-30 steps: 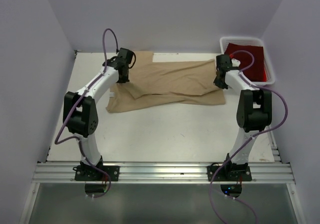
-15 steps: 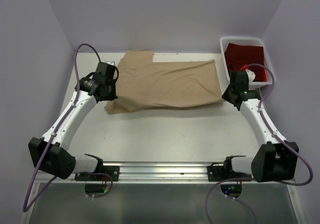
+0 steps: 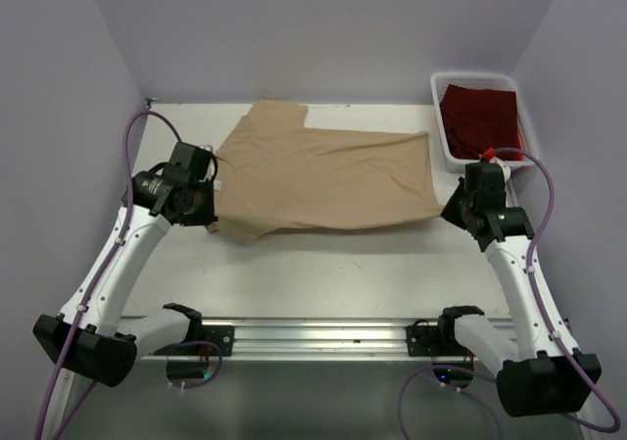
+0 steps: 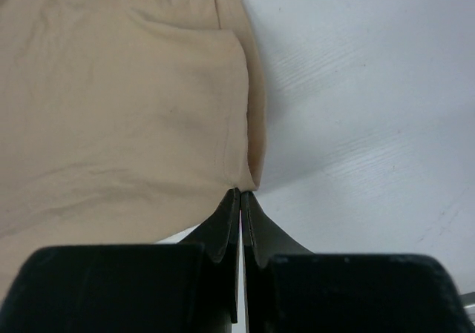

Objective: Fold and stack the t-shirts
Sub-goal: Fold the tshirt

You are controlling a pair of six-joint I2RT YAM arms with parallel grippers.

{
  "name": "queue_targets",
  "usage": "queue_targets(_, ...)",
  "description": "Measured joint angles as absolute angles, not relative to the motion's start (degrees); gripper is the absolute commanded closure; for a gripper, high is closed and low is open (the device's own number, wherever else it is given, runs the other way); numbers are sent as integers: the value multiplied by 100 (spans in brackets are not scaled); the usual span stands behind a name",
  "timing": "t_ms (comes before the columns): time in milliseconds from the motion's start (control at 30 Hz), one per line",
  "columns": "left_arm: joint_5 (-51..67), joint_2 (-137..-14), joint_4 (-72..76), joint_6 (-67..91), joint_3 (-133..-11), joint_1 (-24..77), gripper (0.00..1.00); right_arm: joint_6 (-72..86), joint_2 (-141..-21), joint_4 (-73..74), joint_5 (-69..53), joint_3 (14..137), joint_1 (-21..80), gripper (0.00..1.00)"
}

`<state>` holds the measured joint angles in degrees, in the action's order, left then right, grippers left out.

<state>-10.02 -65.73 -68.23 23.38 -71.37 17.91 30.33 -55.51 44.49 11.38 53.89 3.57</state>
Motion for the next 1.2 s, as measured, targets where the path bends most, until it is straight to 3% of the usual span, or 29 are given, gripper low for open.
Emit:
queue_targets(367, -1007, -6672, -7006, 2342, -7087, 1791, 100, 3037, -5876, 4563, 1098, 5382, 357, 100)
queue_targets(733, -1092, -8394, -6058, 2290, -6936, 1789, 100, 3085, -7585, 3798, 1131, 5323, 357, 100)
queue_targets(1200, -1640, -9977, -5741, 2071, -8558, 1789, 100, 3103, -9367, 3395, 1564, 6486, 357, 100)
